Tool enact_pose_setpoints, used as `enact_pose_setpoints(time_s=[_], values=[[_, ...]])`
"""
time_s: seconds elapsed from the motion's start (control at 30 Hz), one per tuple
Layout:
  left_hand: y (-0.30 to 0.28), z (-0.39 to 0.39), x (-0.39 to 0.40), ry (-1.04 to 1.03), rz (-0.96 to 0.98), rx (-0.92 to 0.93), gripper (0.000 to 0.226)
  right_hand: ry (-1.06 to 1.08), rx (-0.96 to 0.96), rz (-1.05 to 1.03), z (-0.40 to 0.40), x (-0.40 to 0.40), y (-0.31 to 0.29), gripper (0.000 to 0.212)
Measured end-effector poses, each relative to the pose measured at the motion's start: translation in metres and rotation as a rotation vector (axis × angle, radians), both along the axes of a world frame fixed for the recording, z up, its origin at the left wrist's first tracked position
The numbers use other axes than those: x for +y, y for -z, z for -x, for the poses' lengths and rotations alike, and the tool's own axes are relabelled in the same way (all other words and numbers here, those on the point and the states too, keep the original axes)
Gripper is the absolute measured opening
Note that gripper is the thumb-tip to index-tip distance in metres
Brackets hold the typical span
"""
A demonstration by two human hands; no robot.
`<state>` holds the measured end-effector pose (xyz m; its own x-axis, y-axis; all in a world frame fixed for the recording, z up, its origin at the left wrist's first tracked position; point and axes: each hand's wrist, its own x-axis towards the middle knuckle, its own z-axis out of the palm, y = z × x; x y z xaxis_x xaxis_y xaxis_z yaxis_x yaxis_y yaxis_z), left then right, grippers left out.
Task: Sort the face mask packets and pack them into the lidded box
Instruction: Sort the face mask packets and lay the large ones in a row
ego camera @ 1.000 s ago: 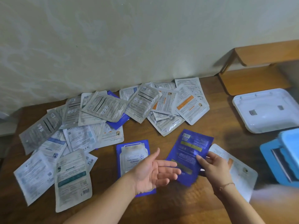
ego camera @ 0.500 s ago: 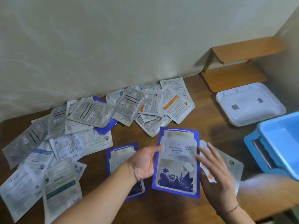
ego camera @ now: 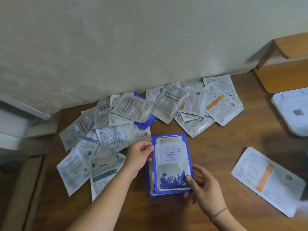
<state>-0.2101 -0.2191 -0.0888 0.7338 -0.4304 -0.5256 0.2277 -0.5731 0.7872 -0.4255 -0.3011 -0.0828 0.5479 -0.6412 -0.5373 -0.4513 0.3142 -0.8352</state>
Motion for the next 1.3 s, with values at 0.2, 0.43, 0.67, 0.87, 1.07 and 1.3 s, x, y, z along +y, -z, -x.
enact_pose_setpoints(time_s=[0.2,0.43,0.67,0.87,1.07,1.3], values=[[0.016,-0.007,0.028,0.038,-0.119,-0.158,0.012,-0.194,0.108,0.104,-0.010,0.013,0.008,0.051],[0.029,-0.001,0.036,0.134,-0.239,-0.326,0.018,-0.425,0.299,0.243,-0.014,0.010,0.016,0.071],[0.031,-0.001,0.043,0.153,-0.217,-0.579,0.027,-0.484,0.356,0.849,0.000,0.008,0.033,0.052],[0.049,0.001,0.067,0.686,-0.261,-0.945,0.058,-0.813,0.128,1.254,-0.006,0.003,0.063,0.067],[0.045,-0.001,0.055,0.423,-0.224,-0.868,0.041,-0.840,0.116,1.187,-0.012,-0.005,0.059,0.067],[0.008,-0.058,-0.021,-0.390,0.064,0.203,0.020,-0.375,0.030,0.772,-0.085,-0.039,0.020,0.051]])
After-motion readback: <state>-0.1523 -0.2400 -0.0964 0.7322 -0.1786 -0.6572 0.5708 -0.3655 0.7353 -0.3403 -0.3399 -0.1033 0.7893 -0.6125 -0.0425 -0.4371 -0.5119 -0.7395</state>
